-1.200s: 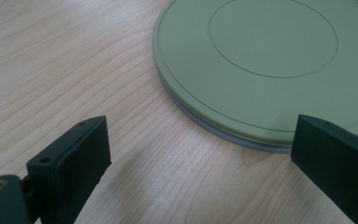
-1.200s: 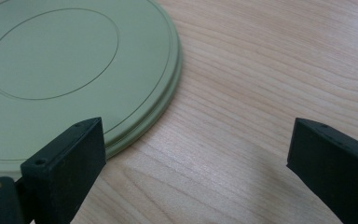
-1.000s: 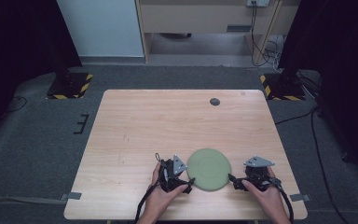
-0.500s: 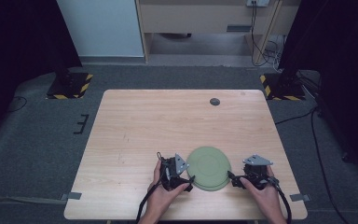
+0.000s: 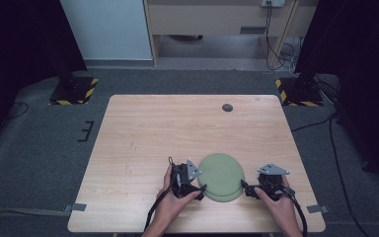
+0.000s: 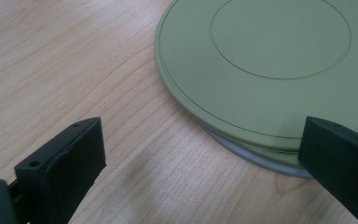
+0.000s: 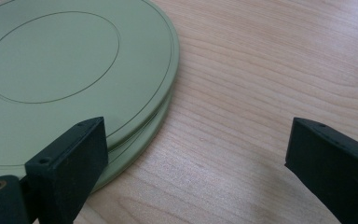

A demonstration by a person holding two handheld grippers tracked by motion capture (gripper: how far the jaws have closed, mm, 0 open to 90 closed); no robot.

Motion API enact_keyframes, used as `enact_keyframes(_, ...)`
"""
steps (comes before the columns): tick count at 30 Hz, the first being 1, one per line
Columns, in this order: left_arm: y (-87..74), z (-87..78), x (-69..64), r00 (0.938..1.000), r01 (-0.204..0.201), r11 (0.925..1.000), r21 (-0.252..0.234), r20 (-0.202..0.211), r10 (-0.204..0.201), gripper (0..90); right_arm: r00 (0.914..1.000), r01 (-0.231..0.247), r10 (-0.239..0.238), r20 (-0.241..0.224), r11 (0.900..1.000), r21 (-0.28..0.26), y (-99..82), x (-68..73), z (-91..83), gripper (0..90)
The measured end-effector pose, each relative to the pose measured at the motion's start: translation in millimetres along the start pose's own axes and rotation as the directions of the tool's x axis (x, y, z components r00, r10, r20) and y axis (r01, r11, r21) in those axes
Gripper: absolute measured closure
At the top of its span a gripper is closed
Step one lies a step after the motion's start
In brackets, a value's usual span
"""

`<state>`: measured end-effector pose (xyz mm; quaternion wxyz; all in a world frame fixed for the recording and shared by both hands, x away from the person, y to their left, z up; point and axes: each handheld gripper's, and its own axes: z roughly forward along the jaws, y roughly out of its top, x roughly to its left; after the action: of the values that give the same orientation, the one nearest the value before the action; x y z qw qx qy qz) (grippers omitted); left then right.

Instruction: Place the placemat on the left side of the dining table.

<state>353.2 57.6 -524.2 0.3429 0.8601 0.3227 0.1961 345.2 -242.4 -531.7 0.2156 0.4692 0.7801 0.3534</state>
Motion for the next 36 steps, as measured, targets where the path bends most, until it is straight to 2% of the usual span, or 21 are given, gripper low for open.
enact_keyframes(13, -1.3, 3.4, 4.5, 0.9992, 0.037, 0.9991, -0.021, -0.011, -0.037, 0.1, 0.9988, -0.014, 0.015, 0.046, 0.9998, -0.014, 2.6, 0.9, 5.3, 2.8)
enact_keyframes(16, -1.5, 3.7, 4.9, 0.9991, 0.039, 0.9989, -0.025, -0.012, -0.04, 0.0, 0.9991, -0.012, 0.012, 0.04, 0.9998, -0.016, 2.7, 1.1, 4.6, 5.4)
enact_keyframes(21, -0.7, 3.7, 3.9, 0.999, 0.024, 0.9992, -0.033, -0.038, -0.026, 0.5, 0.9994, -0.012, 0.013, 0.033, 0.9998, -0.018, 3.3, 2.4, 4.6, 3.6)
enact_keyframes(27, -0.6, 5.9, 7.0, 0.9977, 0.058, 0.9978, -0.033, -0.034, -0.059, 0.6, 0.9986, -0.02, 0.021, 0.049, 0.9995, -0.025, 4.1, 2.6, 6.9, 3.2)
enact_keyframes(36, -0.6, 7.2, 7.1, 0.9958, 0.081, 0.9961, -0.036, -0.039, -0.082, 0.5, 0.9993, -0.018, 0.018, 0.032, 0.9995, -0.027, 4.9, 5.6, 4.9, 4.2)
